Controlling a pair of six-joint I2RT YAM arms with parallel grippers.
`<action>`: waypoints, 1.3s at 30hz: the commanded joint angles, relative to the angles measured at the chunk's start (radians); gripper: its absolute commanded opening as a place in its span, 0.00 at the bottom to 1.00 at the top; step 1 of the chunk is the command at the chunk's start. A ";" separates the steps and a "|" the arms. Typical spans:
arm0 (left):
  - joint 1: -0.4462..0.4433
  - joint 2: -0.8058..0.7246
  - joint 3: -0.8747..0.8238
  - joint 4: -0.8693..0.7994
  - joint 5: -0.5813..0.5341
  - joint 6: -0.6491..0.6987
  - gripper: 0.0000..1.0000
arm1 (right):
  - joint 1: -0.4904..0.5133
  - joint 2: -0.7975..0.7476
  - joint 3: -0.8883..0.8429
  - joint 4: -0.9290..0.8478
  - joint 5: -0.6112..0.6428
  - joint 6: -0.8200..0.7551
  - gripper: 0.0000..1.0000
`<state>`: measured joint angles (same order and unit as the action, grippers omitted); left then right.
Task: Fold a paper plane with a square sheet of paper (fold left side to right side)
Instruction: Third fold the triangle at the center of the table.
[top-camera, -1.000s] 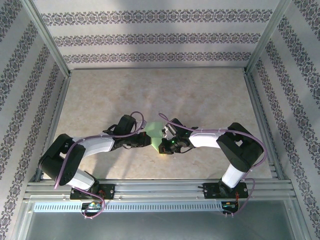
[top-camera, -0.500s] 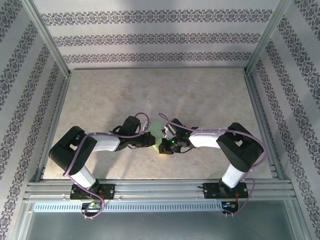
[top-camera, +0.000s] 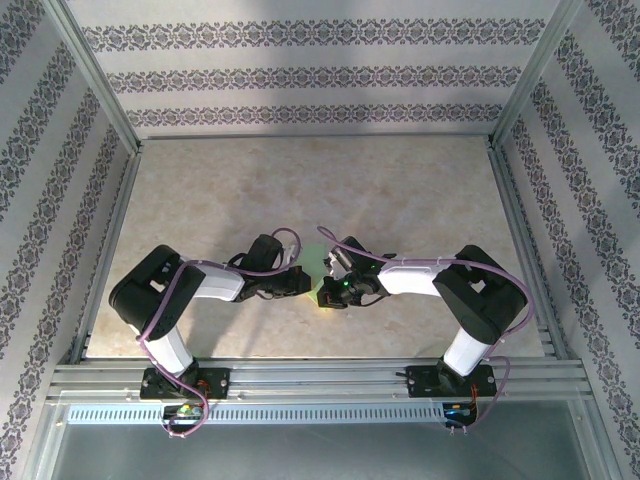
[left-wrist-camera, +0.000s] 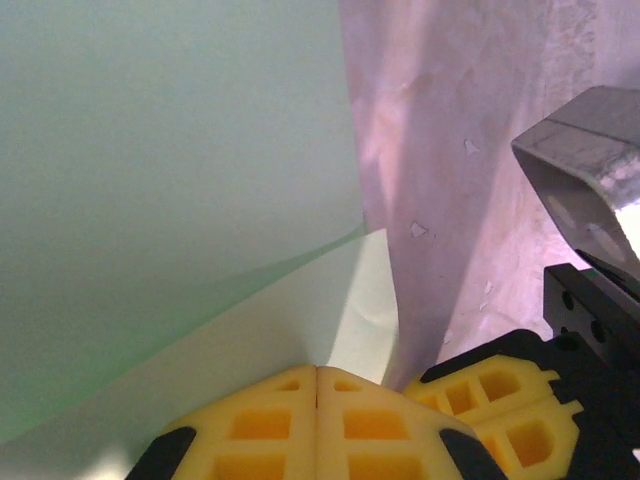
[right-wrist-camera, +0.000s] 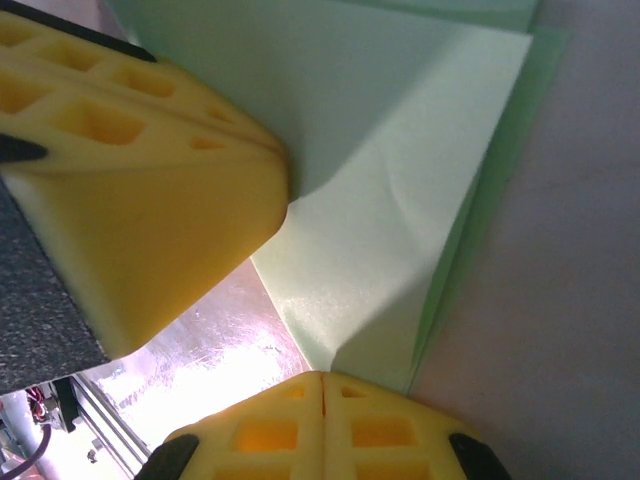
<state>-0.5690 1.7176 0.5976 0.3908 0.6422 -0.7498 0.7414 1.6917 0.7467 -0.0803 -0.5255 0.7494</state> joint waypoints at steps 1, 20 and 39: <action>0.010 0.041 -0.007 0.056 0.006 -0.018 0.03 | -0.009 0.037 -0.023 -0.160 0.104 -0.033 0.00; 0.163 0.014 -0.030 -0.007 0.002 0.078 0.03 | -0.012 0.039 -0.015 -0.196 0.110 -0.045 0.00; 0.277 -0.177 0.020 -0.200 0.007 0.216 0.04 | -0.012 0.028 -0.010 -0.187 0.105 -0.036 0.00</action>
<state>-0.3008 1.6249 0.6128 0.2768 0.6609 -0.5980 0.7414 1.6917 0.7643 -0.1234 -0.5133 0.7265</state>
